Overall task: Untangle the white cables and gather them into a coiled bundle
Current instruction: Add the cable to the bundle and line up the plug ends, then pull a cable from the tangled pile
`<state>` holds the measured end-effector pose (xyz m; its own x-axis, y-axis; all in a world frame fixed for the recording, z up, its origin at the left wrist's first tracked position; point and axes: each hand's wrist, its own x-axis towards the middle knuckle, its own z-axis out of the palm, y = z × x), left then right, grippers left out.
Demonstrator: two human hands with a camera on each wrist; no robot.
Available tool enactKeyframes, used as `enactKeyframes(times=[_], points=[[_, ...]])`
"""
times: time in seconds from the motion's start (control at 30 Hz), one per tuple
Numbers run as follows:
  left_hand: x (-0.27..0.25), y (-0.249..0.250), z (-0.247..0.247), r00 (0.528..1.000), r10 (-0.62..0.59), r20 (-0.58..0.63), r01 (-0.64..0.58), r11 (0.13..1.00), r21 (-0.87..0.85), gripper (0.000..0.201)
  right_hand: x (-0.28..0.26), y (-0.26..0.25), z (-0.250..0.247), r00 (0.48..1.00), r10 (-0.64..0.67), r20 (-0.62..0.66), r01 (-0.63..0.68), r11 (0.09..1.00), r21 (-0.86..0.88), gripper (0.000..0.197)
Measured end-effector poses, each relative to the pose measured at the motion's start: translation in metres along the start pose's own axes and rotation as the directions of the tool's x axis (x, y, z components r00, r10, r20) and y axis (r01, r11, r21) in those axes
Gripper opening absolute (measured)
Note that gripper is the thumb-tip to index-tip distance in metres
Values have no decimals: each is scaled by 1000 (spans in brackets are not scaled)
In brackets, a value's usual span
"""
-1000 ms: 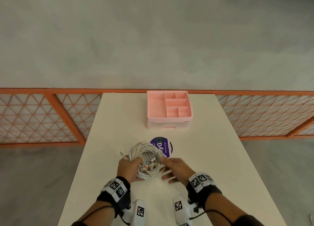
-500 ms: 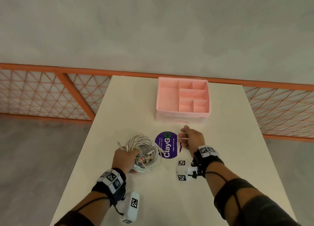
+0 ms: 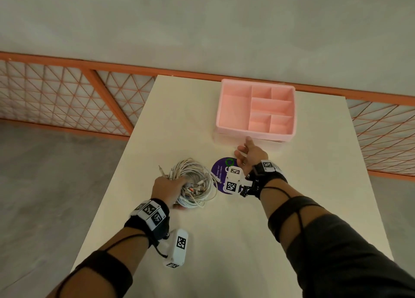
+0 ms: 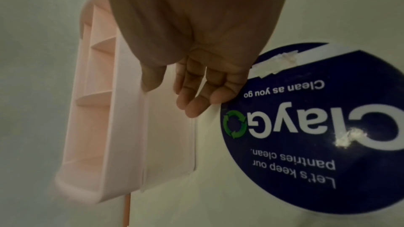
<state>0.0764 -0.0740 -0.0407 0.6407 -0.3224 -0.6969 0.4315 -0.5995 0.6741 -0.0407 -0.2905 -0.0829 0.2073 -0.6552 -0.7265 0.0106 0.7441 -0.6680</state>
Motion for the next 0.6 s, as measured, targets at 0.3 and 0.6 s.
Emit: enactKeyframes(times=[0.3,0.6], points=[[-3,-1,-2,999,34,2,-34,999,20,11,-15,20,-5,999,28,-34,-29,999,-35,26],[-10,-7,-15,996,76,44,-77,997,27,9,-50,54,-22,998,55,-36,-53,997,59,20]])
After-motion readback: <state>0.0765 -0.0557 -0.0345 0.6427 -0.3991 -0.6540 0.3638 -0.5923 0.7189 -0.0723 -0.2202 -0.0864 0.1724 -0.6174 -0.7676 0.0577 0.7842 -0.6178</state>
